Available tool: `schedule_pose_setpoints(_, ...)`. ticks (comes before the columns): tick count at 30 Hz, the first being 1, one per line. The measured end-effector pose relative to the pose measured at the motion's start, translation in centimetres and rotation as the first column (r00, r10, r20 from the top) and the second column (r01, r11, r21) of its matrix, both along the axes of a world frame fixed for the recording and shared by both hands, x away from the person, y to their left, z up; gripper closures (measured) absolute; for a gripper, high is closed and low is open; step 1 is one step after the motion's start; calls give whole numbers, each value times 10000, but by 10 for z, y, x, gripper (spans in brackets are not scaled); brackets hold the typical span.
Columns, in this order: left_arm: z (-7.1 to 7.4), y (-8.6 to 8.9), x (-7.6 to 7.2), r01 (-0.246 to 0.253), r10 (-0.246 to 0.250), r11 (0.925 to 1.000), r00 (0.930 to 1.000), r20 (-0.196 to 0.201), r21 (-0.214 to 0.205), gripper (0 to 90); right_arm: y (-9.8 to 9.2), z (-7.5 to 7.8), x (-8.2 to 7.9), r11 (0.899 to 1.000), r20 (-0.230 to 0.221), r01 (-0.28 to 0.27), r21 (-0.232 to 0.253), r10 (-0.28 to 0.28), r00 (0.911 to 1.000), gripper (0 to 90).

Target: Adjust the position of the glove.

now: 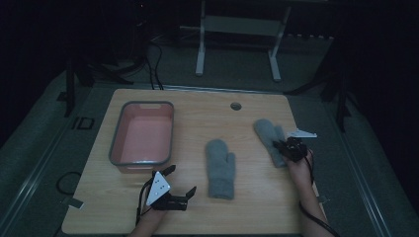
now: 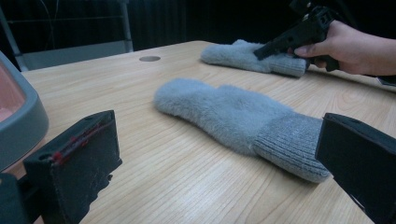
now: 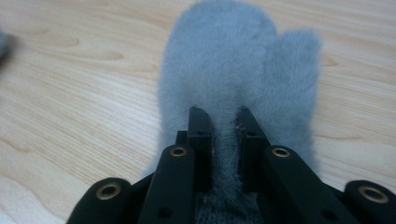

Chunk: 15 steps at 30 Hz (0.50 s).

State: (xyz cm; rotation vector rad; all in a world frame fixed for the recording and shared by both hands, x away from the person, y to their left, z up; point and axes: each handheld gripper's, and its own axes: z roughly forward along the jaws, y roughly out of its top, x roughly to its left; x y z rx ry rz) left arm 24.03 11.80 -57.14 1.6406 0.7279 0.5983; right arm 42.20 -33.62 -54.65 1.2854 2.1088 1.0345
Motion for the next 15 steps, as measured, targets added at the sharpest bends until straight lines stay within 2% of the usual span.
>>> schedule_pose_setpoints(3,0,0,0,-1,1,10000,10000,-4,2,2,1,9,-9,9978,242,642,183,-646,9976,810)
schedule_pose_setpoints(4,0,0,0,-4,4,10000,10000,-4,1,2,1,12,-13,9964,260,754,388,-765,9967,810)
schedule_pose_setpoints(8,0,0,0,-15,15,10000,10000,-2,2,2,3,19,-27,9949,408,755,666,-783,9961,810)
schedule_pose_setpoints(13,0,0,0,-38,38,10000,10000,-18,3,2,2,32,-48,9815,352,1529,1155,-1579,9868,810)
schedule_pose_setpoints(15,0,0,0,-54,54,10000,10000,-23,4,2,3,37,-58,9781,321,1775,1087,-1819,9828,810)
